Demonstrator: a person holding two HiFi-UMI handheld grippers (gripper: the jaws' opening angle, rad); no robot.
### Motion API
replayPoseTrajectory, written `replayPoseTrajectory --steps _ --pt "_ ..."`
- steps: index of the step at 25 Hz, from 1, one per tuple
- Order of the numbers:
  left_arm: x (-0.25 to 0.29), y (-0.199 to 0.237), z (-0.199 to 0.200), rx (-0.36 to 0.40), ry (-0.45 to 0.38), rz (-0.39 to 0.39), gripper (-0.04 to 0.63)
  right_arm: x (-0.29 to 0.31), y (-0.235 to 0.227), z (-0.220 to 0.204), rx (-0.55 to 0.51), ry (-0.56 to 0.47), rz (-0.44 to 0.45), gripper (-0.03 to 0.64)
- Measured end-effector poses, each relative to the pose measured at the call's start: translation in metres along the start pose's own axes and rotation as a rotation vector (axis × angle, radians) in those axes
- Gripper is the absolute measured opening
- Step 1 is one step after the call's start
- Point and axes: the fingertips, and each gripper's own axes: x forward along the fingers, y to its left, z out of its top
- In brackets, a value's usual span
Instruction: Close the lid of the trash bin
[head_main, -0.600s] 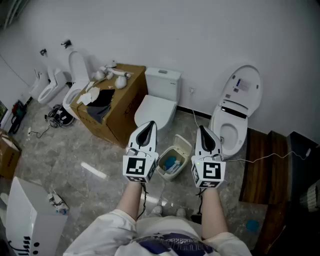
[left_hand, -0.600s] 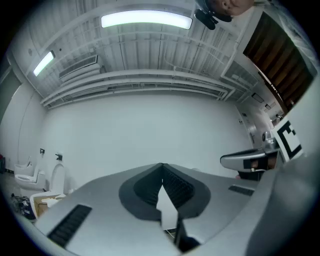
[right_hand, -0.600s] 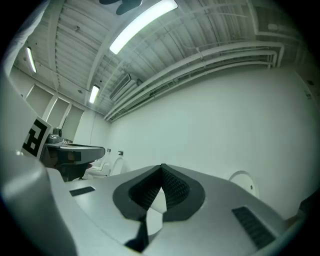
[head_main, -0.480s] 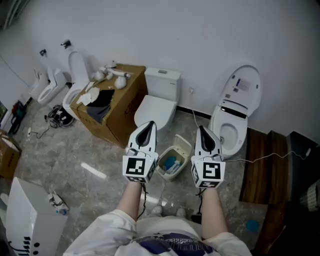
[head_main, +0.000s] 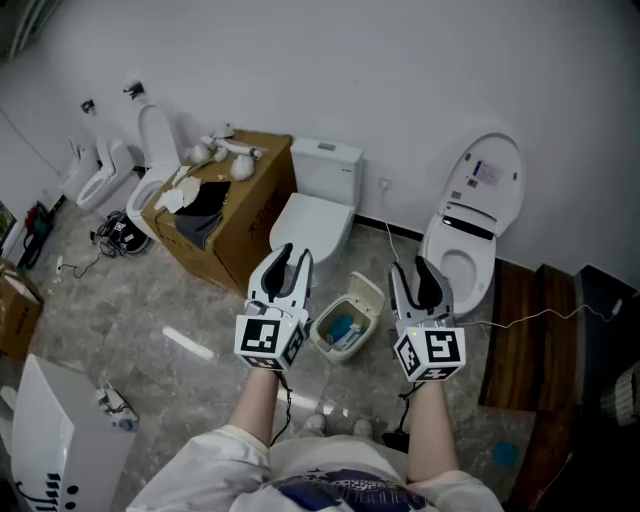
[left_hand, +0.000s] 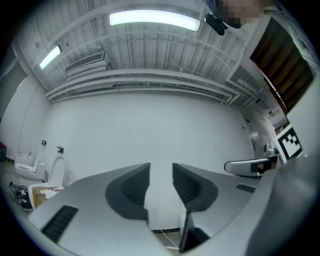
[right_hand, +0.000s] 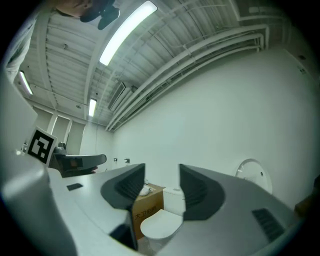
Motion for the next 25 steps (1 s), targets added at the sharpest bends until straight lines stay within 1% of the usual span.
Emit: replayPoseTrajectory --steps 1,2,3,4,5,7,9,11,13,18,23,25 --pt "-0.002 0.002 0.003 -0.017 0.000 -0.004 0.168 -0.004 -0.004 0.002 0.006 -0.005 0.002 0.276" --pt "-0.005 0.005 0.005 -0.029 0.002 -0.007 0.239 -0.009 -0.009 0.004 0.015 -0.012 -0.004 0.351" --pt "-0.009 0.009 0.008 -0.035 0.003 -0.008 0.292 -0.016 -0.016 0.005 0.026 -0.019 -0.015 0.373" --pt "-0.013 0.013 0.011 -0.038 0.002 -0.006 0.331 -0.023 -0.023 0.007 0.036 -0.025 -0.027 0.398" --pt "-0.018 0.018 0.013 -0.041 -0.001 -0.002 0.359 -0.030 -0.031 0.008 0.047 -0.031 -0.038 0.415" --pt "-0.027 0.028 0.019 -0.052 -0.015 0.012 0.393 -0.045 -0.045 0.010 0.067 -0.043 -0.062 0.431" --pt "-0.033 0.032 0.023 -0.052 -0.026 0.020 0.410 -0.058 -0.056 0.014 0.076 -0.054 -0.083 0.442" --pt "-0.034 0.027 0.023 -0.026 -0.015 0.013 0.422 -0.067 -0.061 0.016 0.066 -0.056 -0.089 0.454" --pt "-0.030 0.017 0.021 0.000 -0.004 0.006 0.422 -0.071 -0.064 0.016 0.048 -0.051 -0.077 0.454" --pt "-0.014 -0.007 0.016 -0.008 -0.001 0.008 0.422 -0.065 -0.072 0.016 0.019 -0.018 -0.030 0.454" --pt "-0.004 -0.013 0.007 -0.024 0.007 0.016 0.422 -0.054 -0.075 -0.007 0.006 0.034 0.018 0.450" --pt "0.001 -0.006 0.004 -0.007 0.017 0.004 0.422 -0.046 -0.072 -0.021 0.015 0.064 0.019 0.415"
